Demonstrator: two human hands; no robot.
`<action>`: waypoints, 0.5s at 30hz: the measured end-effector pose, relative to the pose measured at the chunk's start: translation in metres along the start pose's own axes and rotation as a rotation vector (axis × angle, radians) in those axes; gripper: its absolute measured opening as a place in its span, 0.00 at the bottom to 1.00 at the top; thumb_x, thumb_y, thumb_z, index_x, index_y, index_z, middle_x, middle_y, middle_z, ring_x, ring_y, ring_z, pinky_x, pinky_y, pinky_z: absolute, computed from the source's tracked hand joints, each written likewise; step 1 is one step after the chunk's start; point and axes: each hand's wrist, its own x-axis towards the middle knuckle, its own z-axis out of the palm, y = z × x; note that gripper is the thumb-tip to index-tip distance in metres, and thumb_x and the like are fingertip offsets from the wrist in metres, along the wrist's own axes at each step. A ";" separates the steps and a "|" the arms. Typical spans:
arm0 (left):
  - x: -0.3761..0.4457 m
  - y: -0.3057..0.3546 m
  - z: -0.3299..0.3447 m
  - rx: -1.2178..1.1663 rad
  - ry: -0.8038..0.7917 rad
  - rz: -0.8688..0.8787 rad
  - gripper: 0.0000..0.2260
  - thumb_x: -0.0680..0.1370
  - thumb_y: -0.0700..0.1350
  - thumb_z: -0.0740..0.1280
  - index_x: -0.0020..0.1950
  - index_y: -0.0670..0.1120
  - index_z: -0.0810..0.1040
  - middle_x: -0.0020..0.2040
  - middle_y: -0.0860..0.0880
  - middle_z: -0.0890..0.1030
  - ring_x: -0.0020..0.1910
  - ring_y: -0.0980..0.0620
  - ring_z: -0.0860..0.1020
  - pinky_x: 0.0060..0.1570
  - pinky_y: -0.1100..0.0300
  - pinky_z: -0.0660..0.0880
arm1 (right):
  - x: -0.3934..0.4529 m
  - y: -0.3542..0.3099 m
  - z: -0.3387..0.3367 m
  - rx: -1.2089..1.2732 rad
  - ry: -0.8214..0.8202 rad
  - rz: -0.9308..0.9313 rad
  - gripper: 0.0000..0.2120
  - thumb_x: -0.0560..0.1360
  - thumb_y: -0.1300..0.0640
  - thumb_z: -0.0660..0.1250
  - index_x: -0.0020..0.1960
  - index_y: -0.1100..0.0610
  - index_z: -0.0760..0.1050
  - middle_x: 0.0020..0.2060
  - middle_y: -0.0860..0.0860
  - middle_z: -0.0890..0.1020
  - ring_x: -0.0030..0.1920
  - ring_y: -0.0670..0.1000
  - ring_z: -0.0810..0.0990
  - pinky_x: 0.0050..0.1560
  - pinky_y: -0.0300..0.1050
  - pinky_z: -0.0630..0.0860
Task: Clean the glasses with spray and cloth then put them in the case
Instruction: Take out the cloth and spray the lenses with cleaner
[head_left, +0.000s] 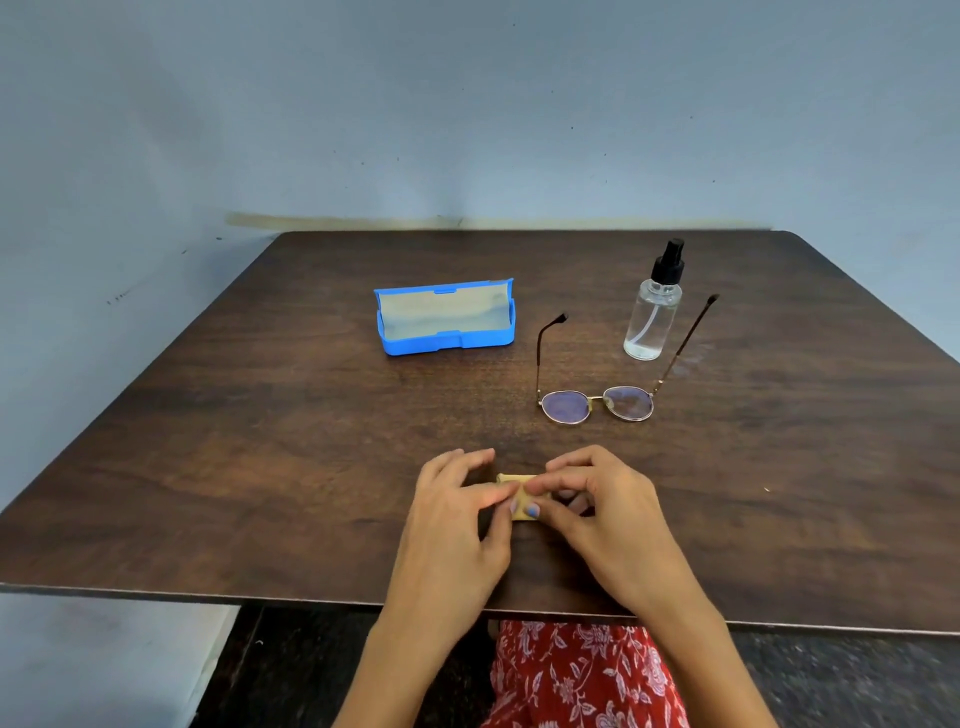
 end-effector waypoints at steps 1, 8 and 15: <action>-0.001 0.000 0.000 0.031 -0.005 0.000 0.11 0.76 0.45 0.66 0.58 0.52 0.81 0.66 0.55 0.73 0.69 0.57 0.62 0.63 0.72 0.53 | -0.001 0.000 -0.001 0.006 -0.013 -0.002 0.08 0.69 0.57 0.74 0.48 0.51 0.84 0.48 0.45 0.77 0.36 0.40 0.75 0.41 0.26 0.71; -0.015 0.045 0.023 -0.281 0.206 0.147 0.09 0.72 0.40 0.69 0.51 0.48 0.83 0.51 0.55 0.81 0.52 0.61 0.78 0.54 0.67 0.73 | -0.001 0.028 -0.055 0.213 0.230 0.109 0.05 0.68 0.56 0.74 0.38 0.46 0.83 0.36 0.42 0.84 0.36 0.38 0.80 0.41 0.31 0.75; 0.029 0.146 0.104 -0.646 -0.383 -0.037 0.29 0.78 0.57 0.60 0.75 0.44 0.59 0.74 0.48 0.64 0.71 0.61 0.61 0.71 0.64 0.58 | 0.059 0.088 -0.147 0.322 0.343 0.251 0.12 0.73 0.67 0.67 0.43 0.50 0.78 0.43 0.56 0.84 0.42 0.49 0.81 0.50 0.48 0.78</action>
